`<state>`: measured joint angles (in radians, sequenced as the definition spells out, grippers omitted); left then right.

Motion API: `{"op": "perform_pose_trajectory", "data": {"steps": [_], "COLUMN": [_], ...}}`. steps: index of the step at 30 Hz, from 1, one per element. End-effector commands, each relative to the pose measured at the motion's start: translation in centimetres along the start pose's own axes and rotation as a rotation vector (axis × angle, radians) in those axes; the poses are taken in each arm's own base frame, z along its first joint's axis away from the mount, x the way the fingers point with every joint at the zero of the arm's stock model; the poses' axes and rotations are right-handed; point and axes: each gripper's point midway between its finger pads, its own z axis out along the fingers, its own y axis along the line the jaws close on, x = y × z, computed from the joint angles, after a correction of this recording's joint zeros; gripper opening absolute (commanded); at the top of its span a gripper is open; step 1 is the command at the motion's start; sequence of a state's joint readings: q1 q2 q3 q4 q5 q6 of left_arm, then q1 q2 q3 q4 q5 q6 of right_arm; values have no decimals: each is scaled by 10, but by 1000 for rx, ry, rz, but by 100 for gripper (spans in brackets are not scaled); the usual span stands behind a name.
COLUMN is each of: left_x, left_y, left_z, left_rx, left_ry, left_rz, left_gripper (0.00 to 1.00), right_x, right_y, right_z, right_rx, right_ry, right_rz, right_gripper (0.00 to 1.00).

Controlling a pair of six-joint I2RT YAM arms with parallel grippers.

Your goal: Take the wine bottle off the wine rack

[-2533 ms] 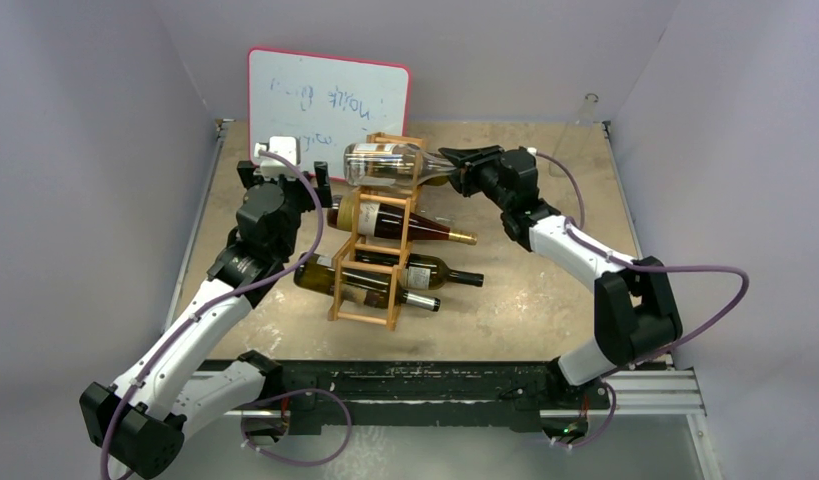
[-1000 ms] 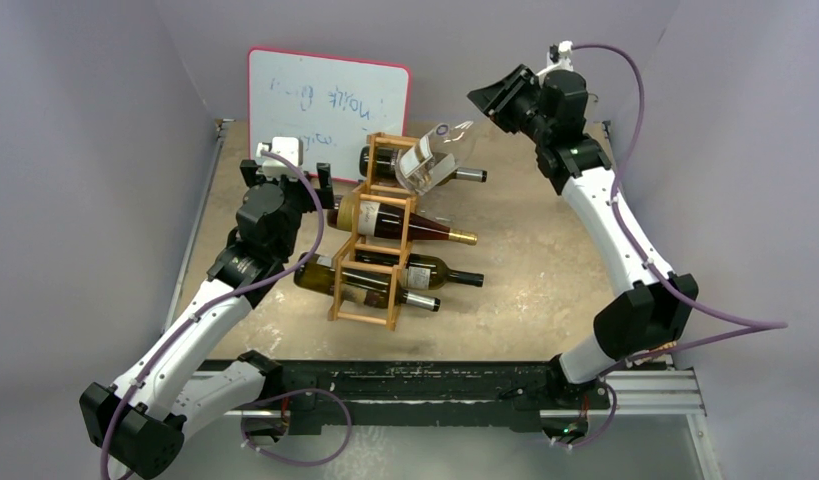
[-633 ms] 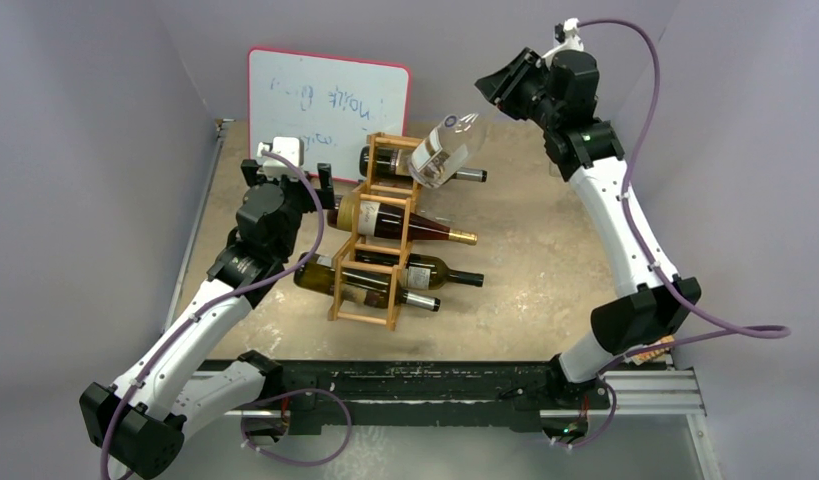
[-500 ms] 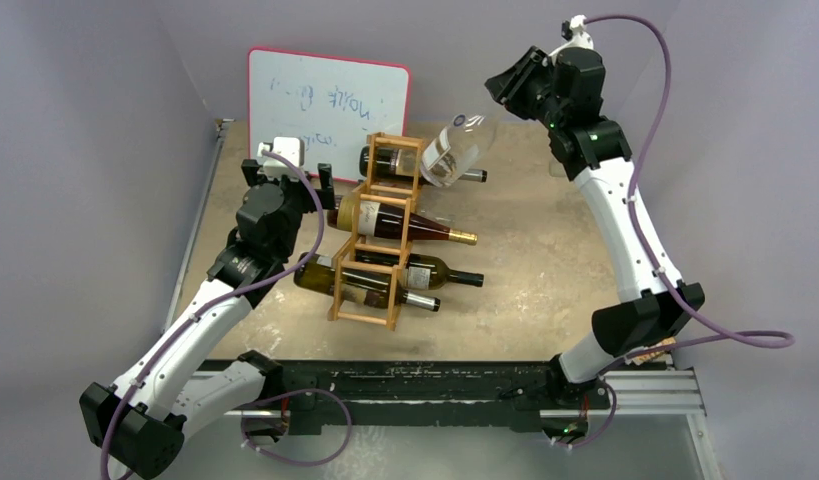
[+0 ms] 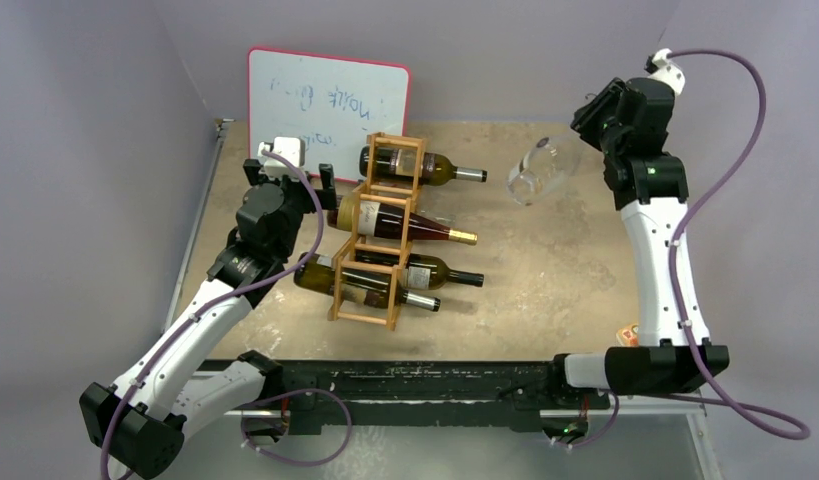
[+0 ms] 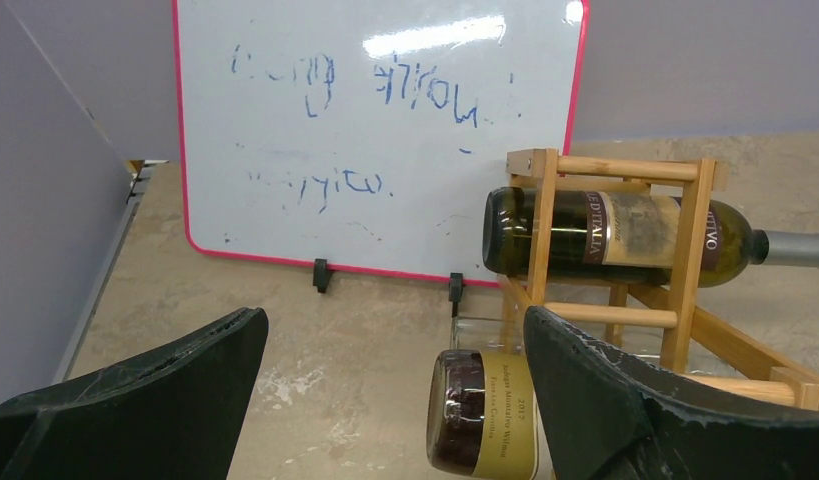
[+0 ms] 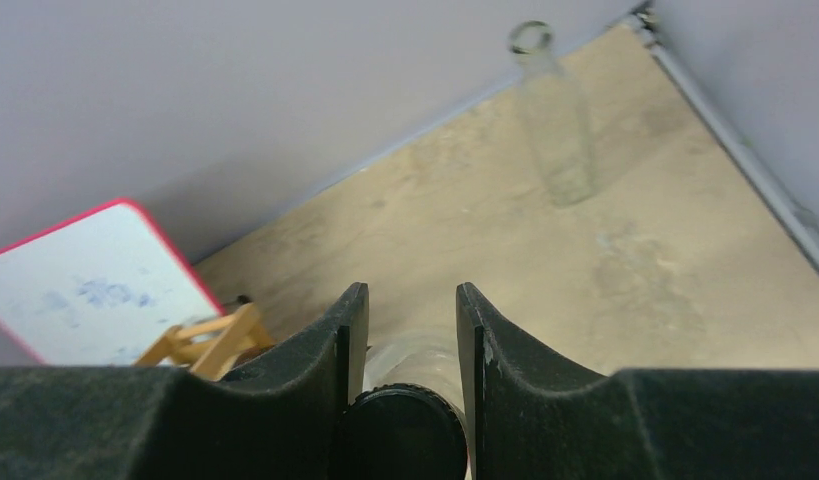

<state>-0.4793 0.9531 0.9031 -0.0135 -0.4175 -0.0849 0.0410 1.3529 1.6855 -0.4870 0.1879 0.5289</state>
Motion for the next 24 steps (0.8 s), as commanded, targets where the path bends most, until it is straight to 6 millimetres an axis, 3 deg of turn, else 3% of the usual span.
{"op": "perform_pose_trajectory", "data": {"steps": [1, 13, 24], "left_x": [-22, -26, -35], "left_y": [-6, -13, -12], "left_z": [-1, -1, -7], "left_rx": [26, 61, 70], "left_ry": [-66, -71, -92], "left_rz": [-47, -61, -82], "left_gripper": [100, 100, 100], "right_x": [-58, -63, -80], "right_y": [5, -91, -129], "right_z": [-15, 22, 59], "right_rx": [-35, 234, 352], "right_ry": [-239, -344, -489], "right_rz": [100, 80, -12], "right_gripper": [0, 0, 0]}}
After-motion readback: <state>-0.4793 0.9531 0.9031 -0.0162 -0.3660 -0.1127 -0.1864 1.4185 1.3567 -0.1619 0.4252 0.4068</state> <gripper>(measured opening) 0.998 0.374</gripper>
